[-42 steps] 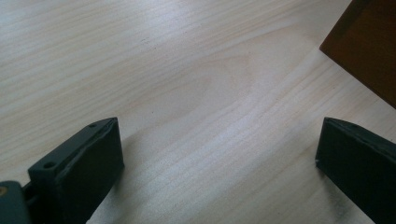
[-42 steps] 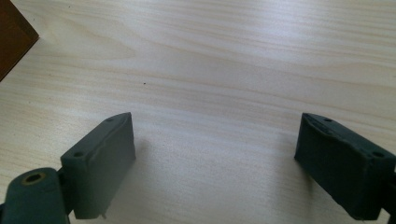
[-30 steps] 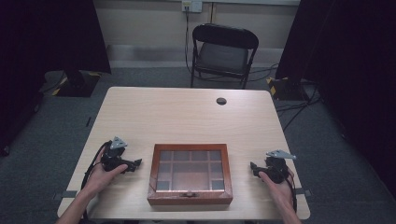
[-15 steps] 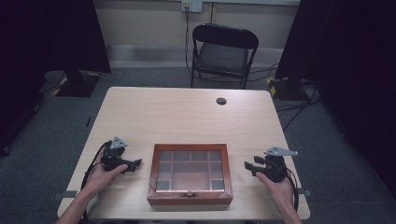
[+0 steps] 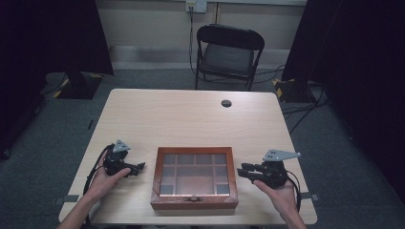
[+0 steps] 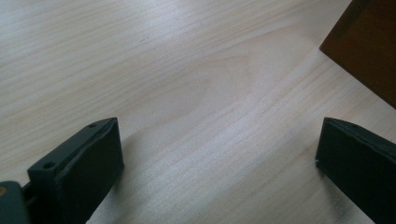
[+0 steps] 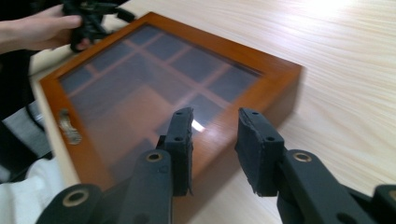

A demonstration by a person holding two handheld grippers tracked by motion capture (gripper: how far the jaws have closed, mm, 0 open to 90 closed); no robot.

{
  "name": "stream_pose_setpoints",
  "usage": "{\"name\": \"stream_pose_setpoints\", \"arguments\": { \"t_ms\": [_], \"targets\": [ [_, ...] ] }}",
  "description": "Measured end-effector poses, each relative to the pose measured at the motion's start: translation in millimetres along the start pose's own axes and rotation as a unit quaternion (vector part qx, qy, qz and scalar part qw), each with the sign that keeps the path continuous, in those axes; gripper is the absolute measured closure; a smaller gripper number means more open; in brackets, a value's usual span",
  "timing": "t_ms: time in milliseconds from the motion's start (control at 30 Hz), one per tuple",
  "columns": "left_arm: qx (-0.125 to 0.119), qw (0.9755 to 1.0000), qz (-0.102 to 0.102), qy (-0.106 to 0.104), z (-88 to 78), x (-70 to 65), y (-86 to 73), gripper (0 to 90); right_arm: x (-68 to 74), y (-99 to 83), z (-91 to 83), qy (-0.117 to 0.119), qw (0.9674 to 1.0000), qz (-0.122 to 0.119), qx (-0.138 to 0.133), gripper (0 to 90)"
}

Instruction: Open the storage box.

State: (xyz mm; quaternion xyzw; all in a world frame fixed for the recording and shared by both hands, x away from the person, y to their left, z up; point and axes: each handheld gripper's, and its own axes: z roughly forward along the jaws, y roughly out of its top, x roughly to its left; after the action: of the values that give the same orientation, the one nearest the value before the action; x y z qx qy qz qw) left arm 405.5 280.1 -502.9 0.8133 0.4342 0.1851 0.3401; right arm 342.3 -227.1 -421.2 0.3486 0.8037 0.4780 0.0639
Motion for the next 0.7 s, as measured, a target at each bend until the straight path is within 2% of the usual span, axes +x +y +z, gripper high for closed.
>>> {"name": "stream_pose_setpoints", "arguments": {
  "t_ms": [67,133,167,200,233,300,333,367,400,567,700],
  "targets": [
    [0.0,1.0,0.0,0.0,0.0,0.0,0.0,0.0,3.2,3.5,1.6,0.003,0.9999,-0.009,0.004,67.0],
    [0.0,1.0,0.0,0.0,0.0,0.0,0.0,0.0,9.6,15.4,3.4,0.017,0.9996,-0.021,-0.004,69.1],
    [0.0,1.0,0.0,0.0,0.0,0.0,0.0,0.0,13.2,21.0,5.0,0.025,0.9992,-0.031,-0.002,69.2],
    [0.0,1.0,0.0,0.0,0.0,0.0,0.0,0.0,13.2,21.0,5.0,0.025,0.9992,-0.031,-0.002,69.2],
    [0.0,1.0,0.0,0.0,0.0,0.0,0.0,0.0,20.0,29.1,9.5,0.038,0.9983,-0.044,0.005,70.4],
    [0.0,1.0,0.0,0.001,0.0,0.1,0.0,0.0,27.1,34.4,15.5,0.052,0.9974,-0.048,0.01,69.5],
    [0.0,1.0,0.0,0.001,0.0,0.1,0.0,0.0,27.1,34.4,15.5,0.052,0.9974,-0.048,0.01,69.5],
    [0.0,1.0,0.0,0.0,0.0,0.0,0.0,0.0,34.2,34.8,24.2,0.077,0.9956,-0.05,0.015,69.4],
    [0.0,1.0,0.0,0.001,0.0,0.1,0.0,0.0,37.6,33.6,29.0,0.091,0.9944,-0.051,0.019,69.4],
    [0.0,1.0,0.0,0.0,0.0,0.0,0.0,0.0,51.9,27.4,48.3,0.131,0.9887,-0.059,0.043,72.7],
    [0.0,1.0,0.0,0.0,0.0,0.1,0.0,0.0,61.5,23.4,59.0,0.153,0.984,-0.072,0.058,76.8]
  ]
}}
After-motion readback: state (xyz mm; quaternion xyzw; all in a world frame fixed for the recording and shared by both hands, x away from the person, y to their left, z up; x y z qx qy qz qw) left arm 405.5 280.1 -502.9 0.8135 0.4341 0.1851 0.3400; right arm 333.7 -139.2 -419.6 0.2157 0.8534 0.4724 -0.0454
